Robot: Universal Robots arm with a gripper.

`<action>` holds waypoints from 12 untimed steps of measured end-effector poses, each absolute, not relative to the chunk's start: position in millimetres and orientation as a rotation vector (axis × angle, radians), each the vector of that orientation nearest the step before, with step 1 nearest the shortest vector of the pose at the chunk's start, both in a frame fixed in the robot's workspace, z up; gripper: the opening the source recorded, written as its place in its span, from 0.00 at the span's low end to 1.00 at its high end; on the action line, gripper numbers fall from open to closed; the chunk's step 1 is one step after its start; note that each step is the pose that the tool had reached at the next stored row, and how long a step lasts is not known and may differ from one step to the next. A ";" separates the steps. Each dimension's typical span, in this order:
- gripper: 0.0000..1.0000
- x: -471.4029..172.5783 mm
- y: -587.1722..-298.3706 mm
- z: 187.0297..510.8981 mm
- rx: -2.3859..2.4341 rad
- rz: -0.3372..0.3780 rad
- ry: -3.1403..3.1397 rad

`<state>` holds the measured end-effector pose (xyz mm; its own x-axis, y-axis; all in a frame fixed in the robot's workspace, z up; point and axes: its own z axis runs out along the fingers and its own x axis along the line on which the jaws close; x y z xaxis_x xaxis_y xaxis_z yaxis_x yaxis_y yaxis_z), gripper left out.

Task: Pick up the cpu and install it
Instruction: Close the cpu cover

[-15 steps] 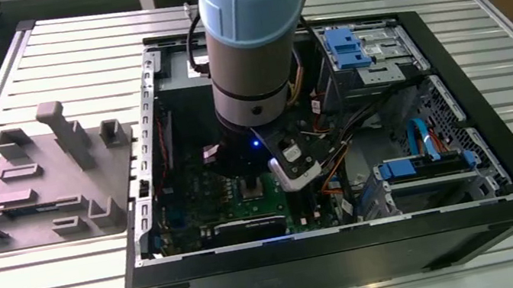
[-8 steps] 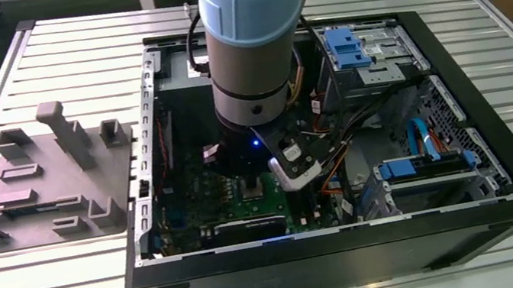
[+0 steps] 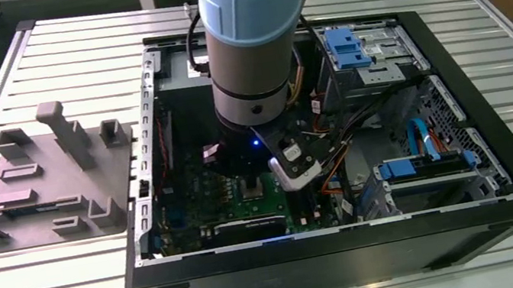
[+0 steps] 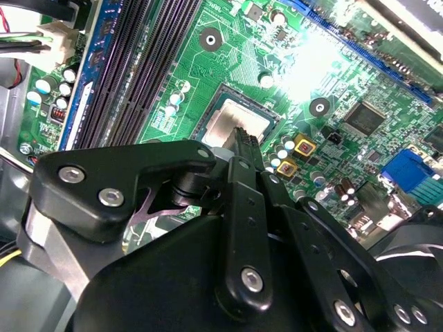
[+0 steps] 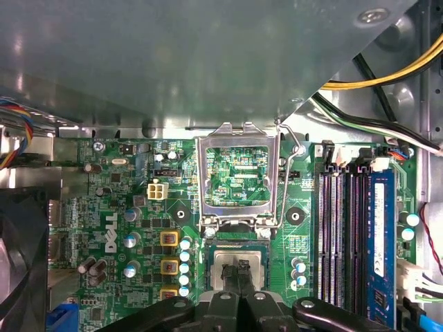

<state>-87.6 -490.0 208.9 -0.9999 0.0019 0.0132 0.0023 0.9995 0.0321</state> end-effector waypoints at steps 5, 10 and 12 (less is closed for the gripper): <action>0.10 -87.8 -490.0 215.2 -0.003 -0.051 -3.129; 0.10 -87.9 -490.0 231.1 -0.003 -0.051 -3.130; 0.10 -88.0 -489.9 239.1 -0.003 -0.051 -3.130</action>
<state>-88.0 -489.9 239.1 -0.9999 0.0019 0.0109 0.0022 0.9995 0.0327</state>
